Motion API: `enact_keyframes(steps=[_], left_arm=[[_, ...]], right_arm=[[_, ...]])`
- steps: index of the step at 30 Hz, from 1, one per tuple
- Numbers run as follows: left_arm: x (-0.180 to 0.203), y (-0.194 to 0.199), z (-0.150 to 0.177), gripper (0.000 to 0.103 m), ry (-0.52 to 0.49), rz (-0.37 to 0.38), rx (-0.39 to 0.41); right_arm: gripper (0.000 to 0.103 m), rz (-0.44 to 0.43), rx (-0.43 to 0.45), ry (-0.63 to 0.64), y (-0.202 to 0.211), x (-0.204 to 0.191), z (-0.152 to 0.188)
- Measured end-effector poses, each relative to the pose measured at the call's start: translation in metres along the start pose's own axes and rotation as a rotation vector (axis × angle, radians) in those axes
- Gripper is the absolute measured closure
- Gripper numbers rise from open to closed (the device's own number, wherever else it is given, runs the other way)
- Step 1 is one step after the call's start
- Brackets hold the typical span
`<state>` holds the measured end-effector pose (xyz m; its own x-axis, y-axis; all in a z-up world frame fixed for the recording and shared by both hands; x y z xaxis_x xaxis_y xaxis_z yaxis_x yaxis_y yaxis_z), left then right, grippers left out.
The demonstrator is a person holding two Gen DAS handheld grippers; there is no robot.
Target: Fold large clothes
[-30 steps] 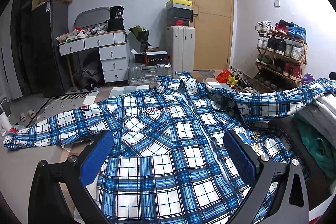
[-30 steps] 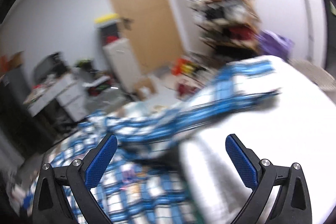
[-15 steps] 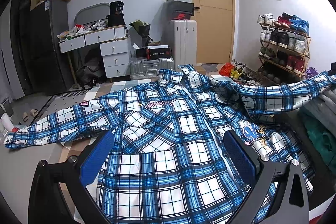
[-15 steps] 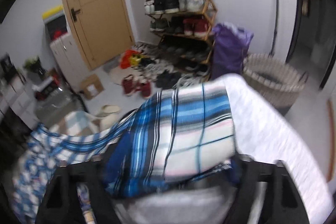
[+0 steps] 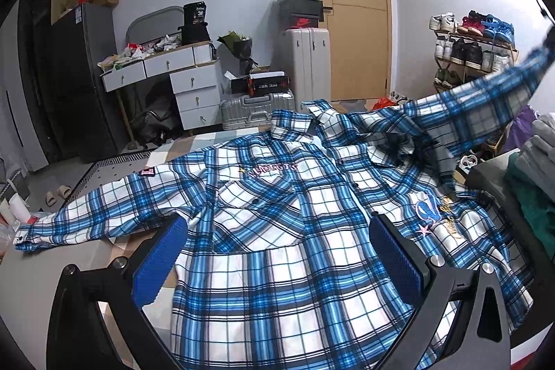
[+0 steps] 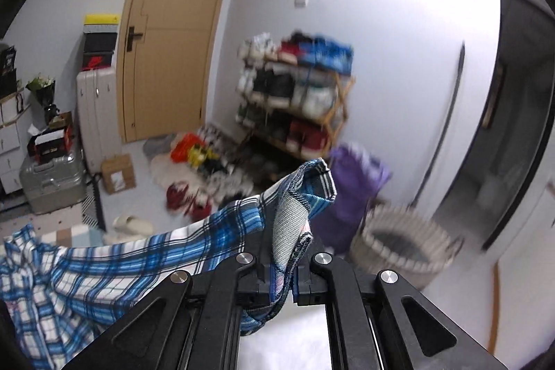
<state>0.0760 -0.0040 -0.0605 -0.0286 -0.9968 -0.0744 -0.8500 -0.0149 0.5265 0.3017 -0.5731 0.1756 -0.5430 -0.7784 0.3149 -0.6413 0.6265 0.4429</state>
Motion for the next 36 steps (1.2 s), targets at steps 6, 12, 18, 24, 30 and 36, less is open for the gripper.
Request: enact_keyframes(steps=[6, 12, 18, 24, 30, 36], left_arm=[[-0.016, -0.001, 0.001, 0.001, -0.004, -0.038, 0.011], [-0.045, 0.007, 0.000, 0.001, 0.038, -0.061, 0.026], [-0.083, 0.023, -0.002, 0.001, 0.096, -0.091, 0.065], [-0.149, 0.047, -0.014, 0.001, 0.182, -0.218, 0.170], [-0.193, 0.040, -0.002, 0.001, 0.366, -0.223, 0.116], [-0.215, 0.057, -0.002, 0.001, 0.415, -0.316, 0.186]], right_arm=[[0.098, 0.083, 0.074, 0.089, 0.009, -0.030, -0.032], [0.098, 0.119, 0.133, 0.070, 0.023, -0.038, -0.057], [0.098, -0.052, 0.151, 0.051, 0.055, -0.084, -0.063], [0.098, -0.413, 0.168, 0.091, 0.129, -0.193, -0.054], [0.098, -0.771, 0.222, 0.231, 0.229, -0.345, -0.026], [0.098, -1.147, 0.072, 0.366, 0.293, -0.497, 0.081]])
Point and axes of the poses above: each gripper's, at about its wrist camera, not at the fingertips, and y roughly against the way its jaws point, x to its right, z to its underside, the point moved 8 cm from there along -y, roughly the way its jaws point
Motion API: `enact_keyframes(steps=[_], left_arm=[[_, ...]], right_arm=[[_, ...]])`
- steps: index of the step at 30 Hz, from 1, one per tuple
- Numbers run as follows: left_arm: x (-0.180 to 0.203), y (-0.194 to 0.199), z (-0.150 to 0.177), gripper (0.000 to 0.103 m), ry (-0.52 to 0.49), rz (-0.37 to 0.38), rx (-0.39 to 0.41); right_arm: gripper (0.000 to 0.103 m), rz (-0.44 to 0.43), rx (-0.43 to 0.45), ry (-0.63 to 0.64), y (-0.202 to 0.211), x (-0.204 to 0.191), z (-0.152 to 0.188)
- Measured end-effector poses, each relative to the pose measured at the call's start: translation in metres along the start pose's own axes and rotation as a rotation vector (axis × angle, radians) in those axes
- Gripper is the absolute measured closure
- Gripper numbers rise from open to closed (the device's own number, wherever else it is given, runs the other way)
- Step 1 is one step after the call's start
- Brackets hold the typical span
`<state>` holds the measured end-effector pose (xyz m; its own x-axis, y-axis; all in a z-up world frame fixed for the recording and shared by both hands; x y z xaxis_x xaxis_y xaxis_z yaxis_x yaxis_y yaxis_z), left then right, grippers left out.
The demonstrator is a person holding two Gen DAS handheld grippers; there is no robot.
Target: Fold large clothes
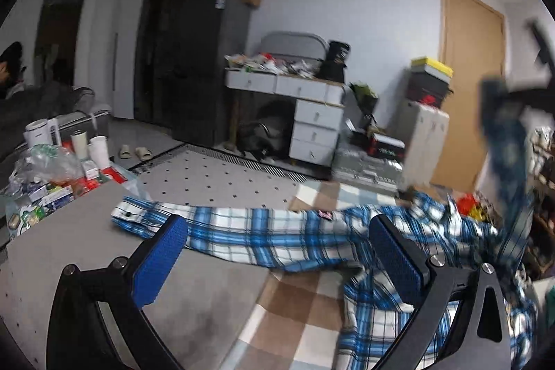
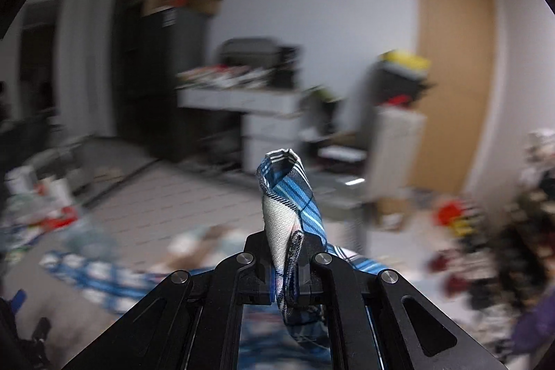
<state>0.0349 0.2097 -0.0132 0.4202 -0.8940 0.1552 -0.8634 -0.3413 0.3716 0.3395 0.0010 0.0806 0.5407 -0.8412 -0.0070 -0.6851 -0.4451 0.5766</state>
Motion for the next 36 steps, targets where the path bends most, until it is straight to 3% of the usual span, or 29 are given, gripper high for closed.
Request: enact_keyframes(steps=[2, 3, 7, 9, 12, 13, 15, 16, 20, 22, 27, 28, 31, 36], left_arm=[[-0.006, 0.001, -0.001, 0.001, 0.030, -0.009, 0.012], [-0.008, 0.001, -0.002, 0.001, 0.041, -0.015, 0.019], [-0.008, -0.003, -0.002, 0.001, 0.042, -0.018, 0.031], [-0.010, -0.004, -0.002, 0.001, 0.028, -0.014, 0.033], [-0.002, -0.007, 0.001, 0.001, 0.001, -0.003, 0.026], [-0.002, -0.007, 0.001, 0.001, -0.008, -0.001, 0.029], [0.001, -0.006, 0.001, 0.001, -0.032, -0.006, 0.040], [0.002, -0.005, 0.001, 0.001, -0.043, -0.007, 0.045], [0.009, -0.005, 0.003, 0.001, -0.066, 0.043, 0.026], [0.014, -0.006, 0.006, 0.001, -0.078, 0.080, 0.012], [0.051, -0.017, 0.005, 0.001, -0.139, 0.179, -0.078], [0.064, -0.018, 0.004, 0.001, -0.161, 0.210, -0.104], [0.130, -0.029, 0.001, 0.001, -0.275, 0.356, -0.190], [0.279, -0.077, 0.024, 0.001, -0.571, 0.481, -0.370]], right_arm=[[0.098, -0.062, -0.081, -0.037, -0.047, -0.022, 0.036], [0.098, -0.098, -0.166, -0.063, -0.081, -0.035, 0.069], [0.098, -0.123, -0.364, -0.160, -0.155, -0.045, 0.167], [0.098, -0.134, -0.408, -0.184, -0.171, -0.044, 0.201], [0.093, -0.187, -0.399, -0.211, -0.170, -0.051, 0.217], [0.085, -0.210, -0.405, -0.213, -0.169, -0.057, 0.220], [0.048, -0.300, -0.446, -0.236, -0.159, -0.069, 0.226], [0.022, -0.333, -0.454, -0.258, -0.149, -0.072, 0.228], [0.019, -0.401, -0.411, -0.368, -0.100, -0.059, 0.244], [0.016, -0.384, -0.357, -0.428, -0.068, -0.046, 0.252], [0.010, -0.213, -0.255, -0.551, 0.028, 0.009, 0.287], [0.005, -0.164, -0.230, -0.573, 0.053, 0.022, 0.295], [0.001, -0.047, -0.189, -0.625, 0.101, 0.054, 0.303], [0.000, 0.013, 0.004, -0.683, 0.158, 0.083, 0.315]])
Point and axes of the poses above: each gripper's, at about its wrist camera, not at the fingertips, and y roughly against the way its jaws point, x to its right, z to its underside, the point moved 8 cm from there along -y, roughly the way its jaws point
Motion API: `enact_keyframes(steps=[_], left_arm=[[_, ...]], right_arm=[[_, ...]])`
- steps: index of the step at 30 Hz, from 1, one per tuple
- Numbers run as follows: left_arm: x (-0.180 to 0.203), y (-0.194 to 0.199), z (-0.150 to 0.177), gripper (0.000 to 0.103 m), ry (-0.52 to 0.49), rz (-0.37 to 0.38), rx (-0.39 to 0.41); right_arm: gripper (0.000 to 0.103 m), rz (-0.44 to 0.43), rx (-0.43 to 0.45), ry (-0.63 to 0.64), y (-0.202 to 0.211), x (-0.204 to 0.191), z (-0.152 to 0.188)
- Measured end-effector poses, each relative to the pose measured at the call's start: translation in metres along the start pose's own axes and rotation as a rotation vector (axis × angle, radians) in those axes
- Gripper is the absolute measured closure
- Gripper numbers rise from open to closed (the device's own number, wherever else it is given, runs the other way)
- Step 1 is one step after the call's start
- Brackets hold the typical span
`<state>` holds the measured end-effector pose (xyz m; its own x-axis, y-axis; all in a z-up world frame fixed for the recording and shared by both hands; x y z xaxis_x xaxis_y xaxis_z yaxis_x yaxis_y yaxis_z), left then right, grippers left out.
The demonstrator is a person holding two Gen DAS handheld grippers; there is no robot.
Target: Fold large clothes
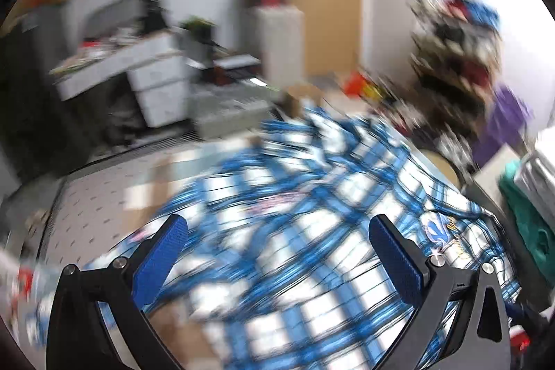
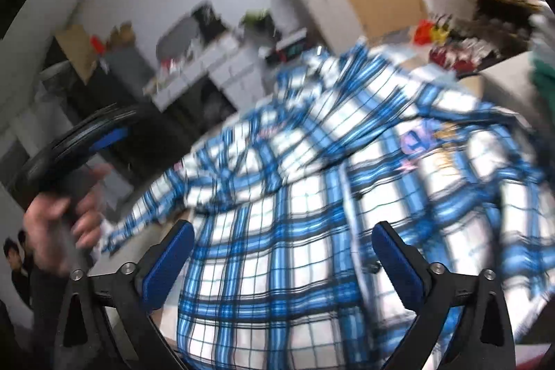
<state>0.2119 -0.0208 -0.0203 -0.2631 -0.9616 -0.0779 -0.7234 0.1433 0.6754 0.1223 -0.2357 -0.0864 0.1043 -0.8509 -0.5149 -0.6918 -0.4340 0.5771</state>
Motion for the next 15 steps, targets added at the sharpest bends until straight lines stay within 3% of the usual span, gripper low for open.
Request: enact_keyframes(steps=[3, 5, 8, 12, 15], left_arm=[[0.033, -0.064, -0.029, 0.001, -0.060, -0.045, -0.079], [0.058, -0.118, -0.047, 0.001, -0.092, -0.025, -0.151], [0.085, -0.180, -0.051, 0.001, -0.113, 0.023, -0.256], [0.111, -0.236, -0.043, 0.001, -0.164, 0.050, -0.341], [0.127, -0.257, -0.037, 0.001, -0.161, 0.127, -0.379]], right_arm=[[0.000, -0.026, -0.033, -0.011, 0.000, 0.006, -0.003], [0.000, -0.089, -0.042, 0.012, 0.003, 0.004, -0.009], [0.000, -0.045, 0.002, 0.030, 0.011, 0.016, -0.016], [0.000, -0.115, -0.022, -0.019, 0.017, 0.024, -0.019], [0.000, -0.125, -0.011, 0.003, 0.022, 0.027, -0.022]])
Point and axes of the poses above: each gripper's, at about its wrist camera, not at the fingertips, and y roughly against the way its jaws point, x to its right, z to its underside, the point moved 8 cm from there along -y, roughly the way its jaws point
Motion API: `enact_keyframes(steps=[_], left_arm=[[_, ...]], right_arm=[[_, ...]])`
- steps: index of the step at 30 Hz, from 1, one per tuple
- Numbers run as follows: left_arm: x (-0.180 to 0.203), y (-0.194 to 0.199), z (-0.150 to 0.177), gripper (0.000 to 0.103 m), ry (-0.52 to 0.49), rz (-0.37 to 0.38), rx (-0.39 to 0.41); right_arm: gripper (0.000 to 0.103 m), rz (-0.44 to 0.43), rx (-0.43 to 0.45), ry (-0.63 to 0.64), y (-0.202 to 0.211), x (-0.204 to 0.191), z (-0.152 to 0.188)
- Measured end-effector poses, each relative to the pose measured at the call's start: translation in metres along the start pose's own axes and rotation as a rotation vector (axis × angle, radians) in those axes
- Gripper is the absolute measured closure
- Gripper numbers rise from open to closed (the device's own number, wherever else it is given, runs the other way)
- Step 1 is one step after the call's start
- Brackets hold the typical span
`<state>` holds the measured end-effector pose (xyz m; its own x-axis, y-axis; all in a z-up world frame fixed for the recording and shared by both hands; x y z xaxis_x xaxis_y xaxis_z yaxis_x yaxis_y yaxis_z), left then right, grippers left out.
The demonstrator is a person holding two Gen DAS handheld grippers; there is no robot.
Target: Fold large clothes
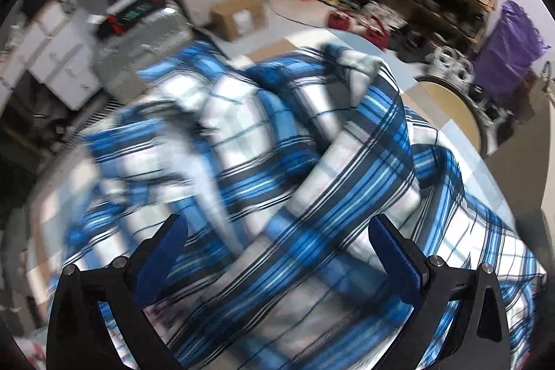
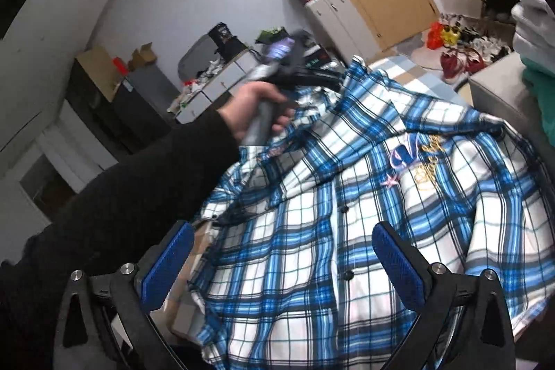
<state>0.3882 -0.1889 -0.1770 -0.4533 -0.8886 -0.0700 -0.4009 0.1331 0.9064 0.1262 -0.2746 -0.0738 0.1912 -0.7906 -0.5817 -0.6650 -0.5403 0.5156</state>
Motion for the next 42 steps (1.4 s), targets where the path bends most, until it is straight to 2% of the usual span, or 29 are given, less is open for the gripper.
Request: enact_keyframes(steps=[1, 2, 3, 4, 5, 6, 7, 8, 9, 11, 13, 17, 20, 22, 24, 25, 26, 27, 28, 29, 30, 32, 34, 35, 36, 37, 38, 39, 42], left_arm=[[0.002, -0.003, -0.001, 0.001, 0.000, 0.020, -0.002], [0.007, -0.008, 0.001, 0.001, 0.001, 0.080, -0.022], [0.011, -0.009, 0.000, 0.005, -0.003, 0.112, -0.042], [0.017, -0.016, 0.007, 0.010, -0.014, 0.171, -0.095], [0.023, -0.024, 0.016, 0.030, -0.047, 0.209, -0.166], [0.023, -0.028, 0.017, 0.045, -0.075, 0.185, -0.191], [0.025, -0.023, 0.017, 0.053, -0.105, 0.170, -0.170], [0.028, -0.018, 0.016, 0.086, -0.128, 0.169, -0.153], [0.029, -0.015, 0.016, 0.099, -0.148, 0.143, -0.149], [0.031, -0.011, 0.015, 0.100, -0.169, 0.121, -0.135], [0.032, 0.000, 0.008, 0.102, -0.191, 0.043, -0.086], [0.010, 0.023, -0.023, 0.103, -0.103, -0.114, 0.056], [-0.013, 0.029, -0.030, 0.103, -0.001, -0.188, 0.106], [-0.023, 0.018, -0.030, 0.103, 0.042, -0.183, 0.091], [-0.015, 0.012, -0.023, 0.103, 0.051, -0.048, 0.079], [-0.007, 0.013, -0.020, 0.103, 0.030, -0.014, 0.063], [-0.001, 0.011, -0.014, 0.099, 0.003, -0.002, 0.054], [0.001, 0.011, -0.010, 0.075, -0.014, 0.012, 0.045], [0.007, 0.008, -0.003, 0.055, -0.038, 0.039, 0.018], [0.009, 0.006, -0.001, 0.020, -0.049, 0.056, 0.002], [0.011, 0.005, 0.005, 0.017, -0.057, 0.070, -0.001], [0.016, 0.006, 0.009, 0.017, -0.075, 0.083, 0.023], [0.012, -0.002, 0.014, 0.017, -0.061, 0.097, -0.020], [0.011, -0.009, 0.020, 0.018, -0.055, 0.101, -0.047], [0.009, -0.009, 0.025, 0.025, -0.054, 0.095, -0.056], [0.009, -0.010, 0.025, 0.037, -0.056, 0.096, -0.060], [0.012, -0.012, 0.028, 0.073, -0.065, 0.111, -0.076], [0.014, -0.015, 0.027, 0.095, -0.073, 0.122, -0.095], [0.017, -0.007, 0.027, 0.101, -0.095, 0.109, -0.090]], right_arm=[[0.000, 0.002, -0.002, 0.001, 0.000, 0.001, 0.000], [0.000, 0.001, -0.010, -0.009, -0.002, 0.003, -0.001], [0.000, -0.009, -0.018, -0.027, -0.002, 0.003, 0.001], [0.000, -0.023, -0.025, -0.041, 0.002, 0.006, 0.004], [0.000, -0.034, -0.039, -0.061, 0.000, 0.007, 0.005], [0.000, -0.041, -0.049, -0.072, -0.001, 0.008, 0.007], [0.000, -0.050, -0.065, -0.080, -0.003, 0.007, 0.009], [0.000, -0.053, -0.076, -0.084, -0.003, 0.006, 0.011], [0.000, -0.055, -0.078, -0.084, -0.003, 0.004, 0.012], [0.000, -0.057, -0.073, -0.067, -0.001, -0.001, 0.013], [0.000, -0.050, -0.055, -0.051, 0.001, -0.004, 0.012], [0.000, -0.045, -0.055, -0.044, 0.001, -0.007, 0.014], [0.000, -0.034, -0.069, -0.056, -0.001, -0.002, 0.015], [0.000, -0.020, -0.061, -0.067, -0.001, 0.003, 0.013], [0.000, -0.021, -0.052, -0.076, 0.002, 0.005, 0.012], [0.000, -0.023, -0.048, -0.078, 0.002, 0.005, 0.011], [0.000, -0.022, -0.044, -0.078, 0.003, 0.005, 0.011], [0.000, -0.024, -0.044, -0.076, 0.003, 0.004, 0.011], [0.000, -0.033, -0.046, -0.074, 0.003, 0.002, 0.012], [0.000, -0.043, -0.050, -0.069, 0.003, -0.001, 0.012], [0.000, -0.044, -0.052, -0.062, 0.003, -0.002, 0.013], [0.000, -0.043, -0.054, -0.046, 0.003, -0.005, 0.014], [0.000, -0.040, -0.050, -0.041, 0.003, -0.007, 0.014], [0.000, -0.042, -0.050, -0.042, 0.004, -0.007, 0.014], [0.000, -0.043, -0.050, -0.045, 0.004, -0.006, 0.014], [0.000, -0.042, -0.049, -0.049, 0.004, -0.005, 0.013], [0.000, -0.042, -0.049, -0.053, 0.004, -0.004, 0.013], [0.000, -0.043, -0.051, -0.057, 0.004, -0.003, 0.013], [0.000, -0.045, -0.053, -0.059, 0.003, -0.003, 0.013]])
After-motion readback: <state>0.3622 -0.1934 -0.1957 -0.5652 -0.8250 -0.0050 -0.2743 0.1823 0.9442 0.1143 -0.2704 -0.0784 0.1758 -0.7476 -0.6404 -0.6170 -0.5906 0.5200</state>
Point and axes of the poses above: each gripper's, at about its wrist camera, not at the fingertips, and y roughly against the way its jaws point, x to its right, z to its underside, the point moved 8 cm from there along -y, roughly the way its jaws point
